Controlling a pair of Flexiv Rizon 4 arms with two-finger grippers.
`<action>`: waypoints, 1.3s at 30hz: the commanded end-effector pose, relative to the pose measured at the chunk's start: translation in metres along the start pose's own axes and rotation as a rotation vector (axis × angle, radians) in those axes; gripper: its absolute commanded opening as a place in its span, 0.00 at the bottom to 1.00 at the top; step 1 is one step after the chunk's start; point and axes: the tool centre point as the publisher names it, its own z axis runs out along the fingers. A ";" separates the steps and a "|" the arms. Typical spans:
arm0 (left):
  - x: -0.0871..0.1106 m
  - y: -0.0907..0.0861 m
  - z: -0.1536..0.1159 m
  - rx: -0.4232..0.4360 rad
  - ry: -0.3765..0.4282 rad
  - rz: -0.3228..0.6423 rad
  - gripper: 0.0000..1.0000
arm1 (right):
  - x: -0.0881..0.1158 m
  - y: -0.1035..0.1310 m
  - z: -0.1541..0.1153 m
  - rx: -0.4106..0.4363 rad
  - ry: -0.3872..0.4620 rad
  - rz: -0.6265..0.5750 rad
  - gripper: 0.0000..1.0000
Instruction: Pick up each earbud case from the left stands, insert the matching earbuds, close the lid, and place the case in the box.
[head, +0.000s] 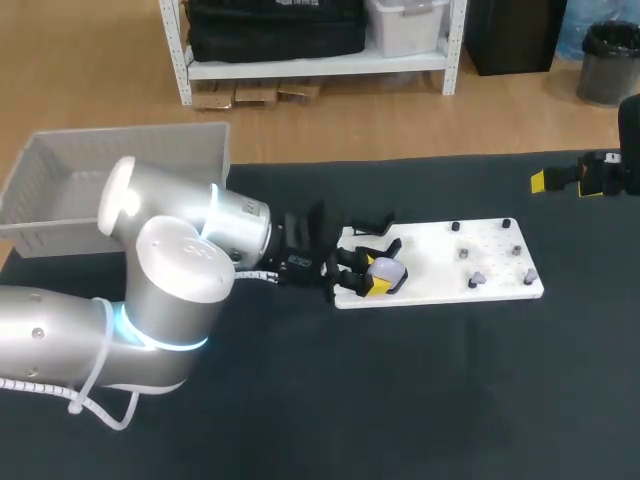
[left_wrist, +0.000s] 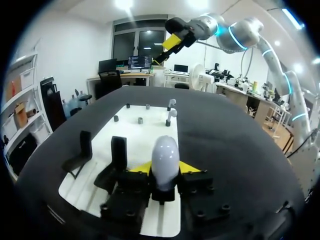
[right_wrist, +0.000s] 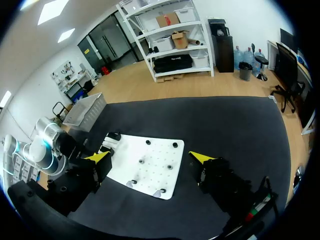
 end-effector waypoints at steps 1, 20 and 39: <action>0.000 0.002 -0.002 0.006 -0.009 0.003 0.00 | 0.000 0.000 0.000 0.000 0.000 0.000 1.00; -0.056 -0.011 -0.036 -0.077 -0.079 0.056 0.00 | 0.000 0.000 0.000 0.000 0.000 0.000 1.00; -0.084 0.001 -0.022 -0.129 -0.086 0.064 0.00 | 0.041 0.086 0.021 -0.011 0.007 -0.114 1.00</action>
